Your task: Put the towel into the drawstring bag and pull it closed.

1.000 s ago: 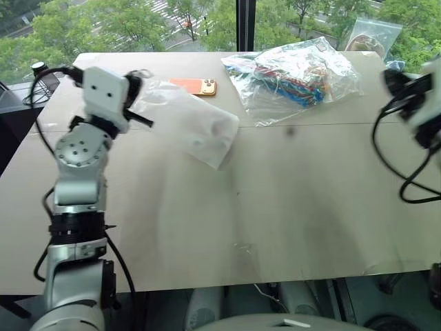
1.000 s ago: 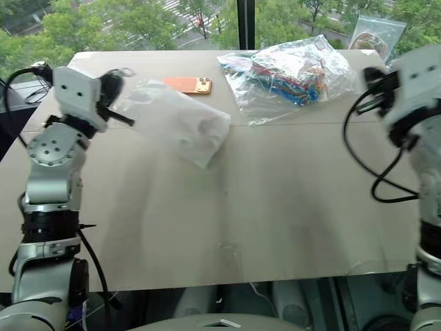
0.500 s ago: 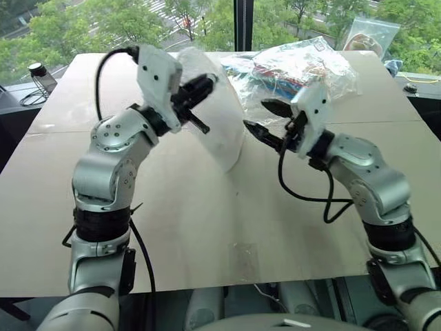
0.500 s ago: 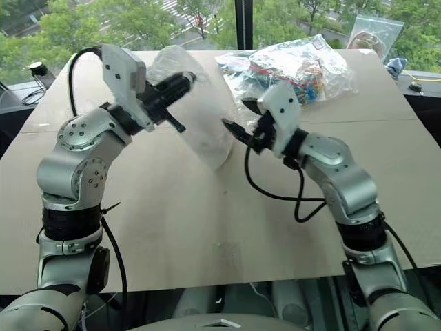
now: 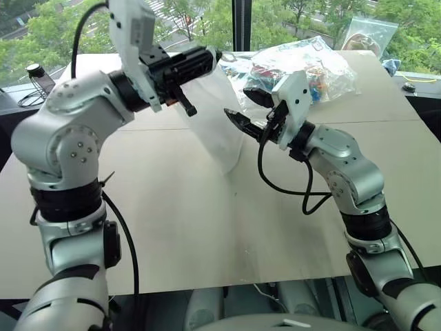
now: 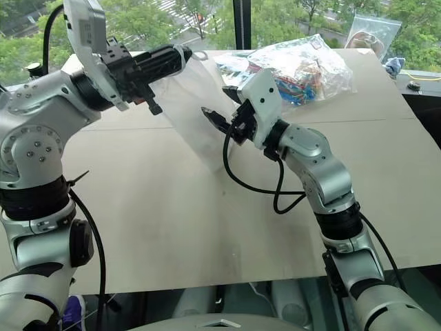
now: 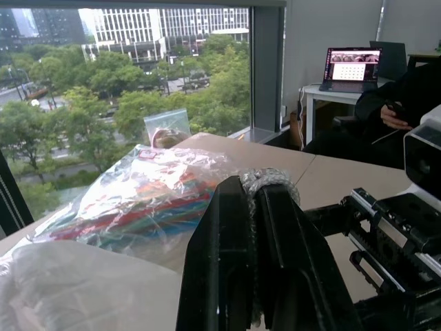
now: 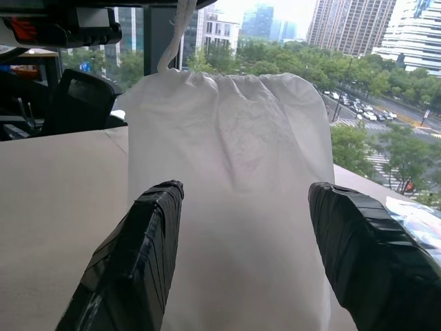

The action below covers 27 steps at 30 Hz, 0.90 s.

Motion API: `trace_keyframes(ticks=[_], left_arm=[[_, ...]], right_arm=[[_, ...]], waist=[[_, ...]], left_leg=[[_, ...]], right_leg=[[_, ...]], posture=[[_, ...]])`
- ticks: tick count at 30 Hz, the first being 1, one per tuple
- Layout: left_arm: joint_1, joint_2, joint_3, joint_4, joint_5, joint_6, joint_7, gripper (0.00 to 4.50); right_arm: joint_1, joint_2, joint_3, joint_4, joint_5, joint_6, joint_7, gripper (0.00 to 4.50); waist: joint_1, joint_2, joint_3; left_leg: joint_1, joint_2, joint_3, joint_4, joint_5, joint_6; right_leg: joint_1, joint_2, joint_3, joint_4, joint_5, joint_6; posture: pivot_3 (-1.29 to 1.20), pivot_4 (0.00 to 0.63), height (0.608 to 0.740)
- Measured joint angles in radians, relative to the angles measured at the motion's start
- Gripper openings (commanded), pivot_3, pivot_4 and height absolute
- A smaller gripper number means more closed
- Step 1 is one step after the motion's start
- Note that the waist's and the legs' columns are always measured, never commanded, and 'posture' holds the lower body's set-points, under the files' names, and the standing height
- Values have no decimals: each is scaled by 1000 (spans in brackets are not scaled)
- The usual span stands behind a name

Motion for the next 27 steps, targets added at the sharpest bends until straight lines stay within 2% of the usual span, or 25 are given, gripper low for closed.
trace_keyframes(ticks=[9, 13, 18, 22, 27], left_arm=[[-123, 37, -39, 148, 79, -88, -93, 0], [-201, 31, -66, 225, 125, -145, -123, 0], [-307, -54, -97, 337, 182, -224, -131, 0], [-352, -108, -112, 370, 191, -243, -130, 0], [-382, -121, -71, 378, 149, -184, -112, 0]], right_arm=[[-38, 50, -24, 5, 16, -3, -7, 3122], [-29, 43, 16, 65, -41, -4, -18, 3122], [30, 59, 134, 182, -82, 33, 28, 3122], [28, 125, 142, 253, -76, 14, 60, 3122], [-2, 180, 140, 315, -83, -26, 72, 3122]], waist=[[1, 0, 0], [0, 0, 0], [0, 0, 0], [-6, 0, 0], [-6, 0, 0]], left_leg=[[0, 0, 0, 0, 0, 0], [0, 0, 0, 0, 0, 0], [-1, 0, 0, 0, 0, 0], [-1, 0, 1, 0, 0, 0], [-1, 0, 1, 0, 0, 0]], right_leg=[[0, 0, 0, 0, 0, 0], [0, 0, 0, 0, 0, 0], [0, 0, 0, 0, 0, 0], [-2, 1, 1, 1, 0, 0], [-2, 1, 1, 1, 0, 0]], posture=[[0, 150, 734], [0, 150, 734], [0, 150, 734], [0, 150, 734], [0, 150, 734]])
